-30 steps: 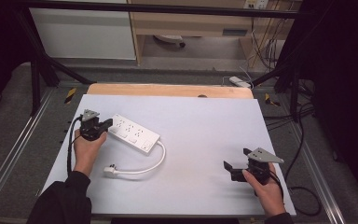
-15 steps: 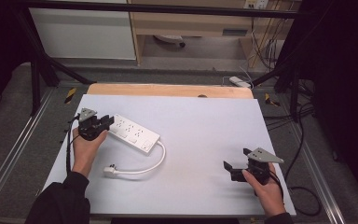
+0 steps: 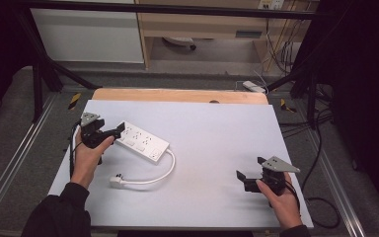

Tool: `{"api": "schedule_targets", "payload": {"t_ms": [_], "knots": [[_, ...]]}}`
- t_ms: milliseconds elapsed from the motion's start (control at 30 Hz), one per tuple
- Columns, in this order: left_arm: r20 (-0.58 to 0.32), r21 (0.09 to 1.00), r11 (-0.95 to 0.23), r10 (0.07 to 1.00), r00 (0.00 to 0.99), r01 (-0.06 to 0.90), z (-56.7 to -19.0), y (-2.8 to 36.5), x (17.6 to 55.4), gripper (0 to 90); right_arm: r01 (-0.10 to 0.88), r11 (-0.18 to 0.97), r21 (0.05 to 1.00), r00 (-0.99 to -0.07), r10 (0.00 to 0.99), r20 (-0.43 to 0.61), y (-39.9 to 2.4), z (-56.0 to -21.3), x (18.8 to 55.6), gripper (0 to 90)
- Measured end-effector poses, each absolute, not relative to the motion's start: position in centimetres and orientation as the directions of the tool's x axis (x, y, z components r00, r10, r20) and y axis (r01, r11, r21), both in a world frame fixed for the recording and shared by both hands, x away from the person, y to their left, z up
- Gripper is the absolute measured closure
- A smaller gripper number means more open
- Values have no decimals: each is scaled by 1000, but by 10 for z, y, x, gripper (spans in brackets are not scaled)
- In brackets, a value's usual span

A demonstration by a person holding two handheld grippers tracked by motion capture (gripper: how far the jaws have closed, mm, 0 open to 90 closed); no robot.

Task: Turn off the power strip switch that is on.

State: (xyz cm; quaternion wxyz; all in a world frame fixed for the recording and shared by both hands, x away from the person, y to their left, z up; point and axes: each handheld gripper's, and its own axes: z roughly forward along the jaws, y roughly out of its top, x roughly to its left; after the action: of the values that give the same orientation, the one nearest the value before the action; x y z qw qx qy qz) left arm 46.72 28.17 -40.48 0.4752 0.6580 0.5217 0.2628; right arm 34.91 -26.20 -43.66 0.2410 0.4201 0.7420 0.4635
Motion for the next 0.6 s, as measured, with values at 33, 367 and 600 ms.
{"api": "schedule_targets", "payload": {"t_ms": [33, 367, 600], "knots": [[-153, 899, -3, 935, 321, 439, -404, 282, 467, 70, 399, 217, 891, -530, 848, 31, -262, -437, 349, 35], [-166, 905, -5, 916, 366, 425, -395, 282, 457, 64, 403, 215, 889, -529, 848, 35, -262, -437, 349, 35], [-155, 914, -15, 911, 383, 406, -389, 284, 448, 63, 402, 218, 889, -531, 847, 32, -262, -437, 349, 35]]}}
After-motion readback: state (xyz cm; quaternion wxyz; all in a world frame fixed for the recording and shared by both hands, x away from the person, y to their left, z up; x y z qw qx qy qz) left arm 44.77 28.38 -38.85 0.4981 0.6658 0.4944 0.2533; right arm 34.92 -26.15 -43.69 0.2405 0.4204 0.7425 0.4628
